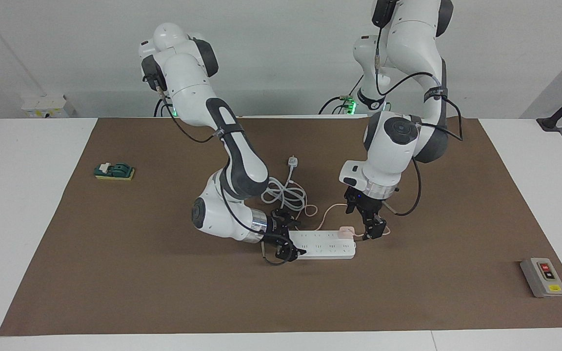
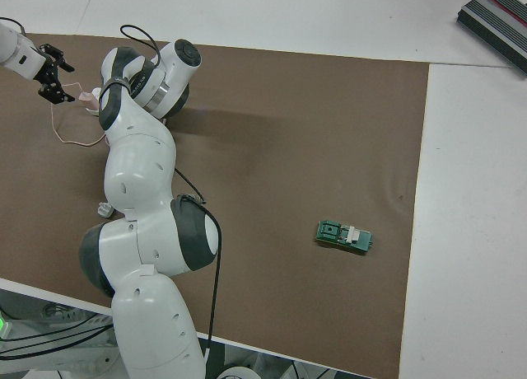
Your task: Unplug charger and place it aside
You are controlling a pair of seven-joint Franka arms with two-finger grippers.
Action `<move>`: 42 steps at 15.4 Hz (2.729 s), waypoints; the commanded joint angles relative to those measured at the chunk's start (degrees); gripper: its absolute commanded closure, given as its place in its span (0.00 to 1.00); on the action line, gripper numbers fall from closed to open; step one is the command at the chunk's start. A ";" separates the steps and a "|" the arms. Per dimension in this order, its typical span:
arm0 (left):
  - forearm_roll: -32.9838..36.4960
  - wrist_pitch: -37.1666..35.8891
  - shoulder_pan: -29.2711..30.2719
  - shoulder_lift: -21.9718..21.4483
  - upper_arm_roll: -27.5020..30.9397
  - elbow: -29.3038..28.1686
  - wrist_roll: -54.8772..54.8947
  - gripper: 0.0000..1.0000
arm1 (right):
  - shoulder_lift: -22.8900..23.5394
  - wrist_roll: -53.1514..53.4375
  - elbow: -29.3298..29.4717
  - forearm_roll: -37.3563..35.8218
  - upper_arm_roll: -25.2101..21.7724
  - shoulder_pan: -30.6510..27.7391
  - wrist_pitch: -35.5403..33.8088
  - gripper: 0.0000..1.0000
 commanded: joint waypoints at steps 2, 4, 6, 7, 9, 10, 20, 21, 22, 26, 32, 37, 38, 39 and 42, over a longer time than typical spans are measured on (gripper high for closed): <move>4.73 -3.01 -0.67 6.37 0.48 8.04 0.99 0.00 | 2.15 -2.39 2.90 1.03 -0.01 -0.06 0.64 0.00; 4.56 -9.78 -1.45 9.36 0.39 12.88 0.91 0.00 | 2.33 -2.75 2.90 0.77 -0.10 -0.15 0.64 0.00; 4.38 -11.04 -1.72 9.29 0.39 12.99 0.91 0.00 | 2.42 -3.36 2.90 0.68 -0.27 -0.15 0.64 0.00; 4.38 -11.56 -1.72 9.37 0.39 12.99 1.00 0.00 | 2.51 -3.88 2.73 0.68 -0.27 0.03 0.73 0.00; 4.56 -12.79 -2.07 10.59 0.39 13.60 1.00 0.00 | 2.51 -4.33 2.55 0.59 -0.27 0.12 0.73 0.00; 4.64 -14.36 -2.51 11.65 0.39 15.08 1.00 0.00 | 2.51 -4.42 2.46 0.33 -0.27 0.03 0.56 0.00; 4.73 -16.84 -4.01 14.21 0.22 16.85 1.61 0.00 | 3.30 -6.09 3.08 -0.73 -0.54 -0.32 0.99 0.00; 4.73 -16.93 -3.92 14.12 0.22 16.77 1.79 0.00 | 3.30 -6.17 3.08 -0.73 -0.54 -0.41 1.08 0.00; 4.73 -17.01 -3.92 14.12 0.22 16.85 2.40 0.00 | 3.30 -6.35 2.90 -0.82 -0.54 0.02 1.60 0.00; 4.73 -17.10 -3.66 14.12 0.22 16.77 2.58 0.01 | 3.12 -7.66 2.29 -0.91 -0.45 -0.06 1.96 0.87; 4.82 -17.81 -3.39 14.03 0.22 16.68 4.42 0.05 | 2.86 -8.90 1.50 -0.29 -0.45 -0.06 2.57 1.00; 4.82 -17.72 -3.39 14.03 0.22 16.50 5.39 0.40 | 2.86 -8.99 1.41 -0.20 -0.45 -0.15 3.19 1.00; 4.82 -17.72 -3.39 13.94 0.22 16.50 5.56 0.43 | 2.86 -8.99 1.41 -0.11 -0.45 -0.06 3.19 1.00; 4.82 -17.63 -3.39 14.03 0.22 16.50 5.57 0.43 | 2.86 -8.99 1.41 -0.11 -0.45 -0.15 3.19 1.00; 4.82 -17.45 -3.30 13.94 0.22 16.50 5.65 0.49 | 2.86 -8.99 1.41 -0.03 -0.45 -0.15 3.19 1.00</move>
